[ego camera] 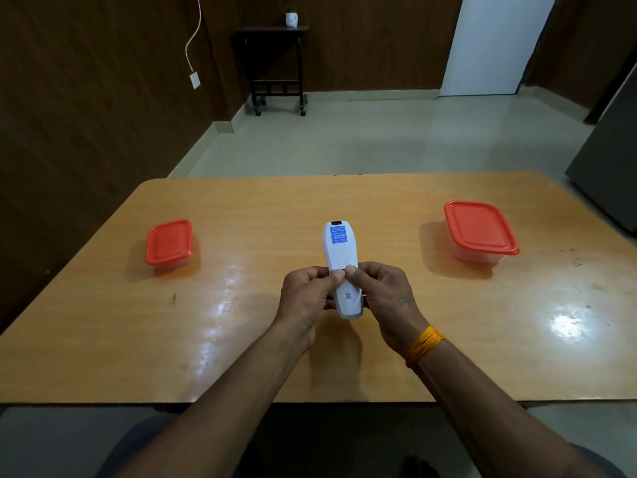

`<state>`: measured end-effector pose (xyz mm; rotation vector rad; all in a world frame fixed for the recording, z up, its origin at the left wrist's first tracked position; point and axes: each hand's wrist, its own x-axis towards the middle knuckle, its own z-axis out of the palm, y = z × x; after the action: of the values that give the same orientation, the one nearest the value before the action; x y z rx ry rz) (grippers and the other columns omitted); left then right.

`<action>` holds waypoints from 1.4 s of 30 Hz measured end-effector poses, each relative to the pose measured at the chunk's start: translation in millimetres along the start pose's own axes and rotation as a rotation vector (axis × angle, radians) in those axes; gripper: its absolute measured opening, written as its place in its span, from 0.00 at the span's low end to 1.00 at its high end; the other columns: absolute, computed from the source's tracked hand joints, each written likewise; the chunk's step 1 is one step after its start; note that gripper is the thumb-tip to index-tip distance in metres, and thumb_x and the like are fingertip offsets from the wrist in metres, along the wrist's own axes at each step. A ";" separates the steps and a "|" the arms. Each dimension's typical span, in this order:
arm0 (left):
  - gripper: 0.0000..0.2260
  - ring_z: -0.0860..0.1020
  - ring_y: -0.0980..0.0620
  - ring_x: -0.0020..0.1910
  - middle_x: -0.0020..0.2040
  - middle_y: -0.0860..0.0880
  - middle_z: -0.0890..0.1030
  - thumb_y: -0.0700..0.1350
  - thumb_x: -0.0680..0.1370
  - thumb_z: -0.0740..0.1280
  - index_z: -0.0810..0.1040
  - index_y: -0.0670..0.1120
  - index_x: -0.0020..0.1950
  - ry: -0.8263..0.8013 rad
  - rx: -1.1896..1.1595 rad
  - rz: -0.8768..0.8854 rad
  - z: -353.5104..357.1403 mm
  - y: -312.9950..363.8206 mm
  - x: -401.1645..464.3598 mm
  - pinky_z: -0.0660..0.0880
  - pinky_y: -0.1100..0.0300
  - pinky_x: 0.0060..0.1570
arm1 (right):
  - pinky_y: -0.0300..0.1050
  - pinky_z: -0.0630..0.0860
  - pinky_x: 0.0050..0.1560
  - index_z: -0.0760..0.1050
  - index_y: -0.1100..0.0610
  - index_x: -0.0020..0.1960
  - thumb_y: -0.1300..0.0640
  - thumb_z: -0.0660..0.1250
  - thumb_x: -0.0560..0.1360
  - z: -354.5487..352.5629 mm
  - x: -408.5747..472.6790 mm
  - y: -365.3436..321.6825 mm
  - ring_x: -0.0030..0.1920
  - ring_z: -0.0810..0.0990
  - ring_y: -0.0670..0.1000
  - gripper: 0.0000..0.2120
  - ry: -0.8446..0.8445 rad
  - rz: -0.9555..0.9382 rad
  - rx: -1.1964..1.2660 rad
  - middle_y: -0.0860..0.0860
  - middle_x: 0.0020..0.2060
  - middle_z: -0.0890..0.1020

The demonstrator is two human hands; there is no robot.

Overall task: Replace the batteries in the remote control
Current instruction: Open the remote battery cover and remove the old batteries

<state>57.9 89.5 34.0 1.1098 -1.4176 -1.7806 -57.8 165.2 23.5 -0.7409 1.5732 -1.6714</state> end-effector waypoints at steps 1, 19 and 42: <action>0.11 0.87 0.41 0.51 0.52 0.41 0.88 0.43 0.80 0.73 0.83 0.39 0.60 -0.005 -0.001 0.002 -0.6 -0.4 -0.5 0.85 0.49 0.50 | 0.43 0.83 0.41 0.84 0.63 0.54 0.55 0.71 0.80 -0.3 -1.0 -0.5 0.45 0.88 0.53 0.11 -0.002 -0.004 0.002 0.57 0.46 0.88; 0.09 0.89 0.44 0.44 0.49 0.42 0.89 0.45 0.79 0.75 0.84 0.40 0.55 0.118 -0.109 -0.099 -10.5 5.7 10.9 0.83 0.55 0.35 | 0.46 0.79 0.42 0.79 0.50 0.59 0.31 0.76 0.65 4.8 -19.8 -1.5 0.45 0.79 0.46 0.31 0.103 -0.329 -0.847 0.44 0.49 0.81; 0.09 0.89 0.44 0.37 0.40 0.42 0.88 0.43 0.75 0.77 0.84 0.38 0.45 0.145 0.302 -0.135 -25.4 -6.5 30.3 0.87 0.46 0.42 | 0.46 0.68 0.43 0.77 0.57 0.53 0.43 0.74 0.72 -34.3 -4.6 13.5 0.49 0.80 0.59 0.19 0.226 -0.124 -1.205 0.55 0.50 0.81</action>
<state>66.3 53.5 18.3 1.4904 -1.5897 -1.5712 -81.3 188.9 7.2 -1.2434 2.7316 -0.7268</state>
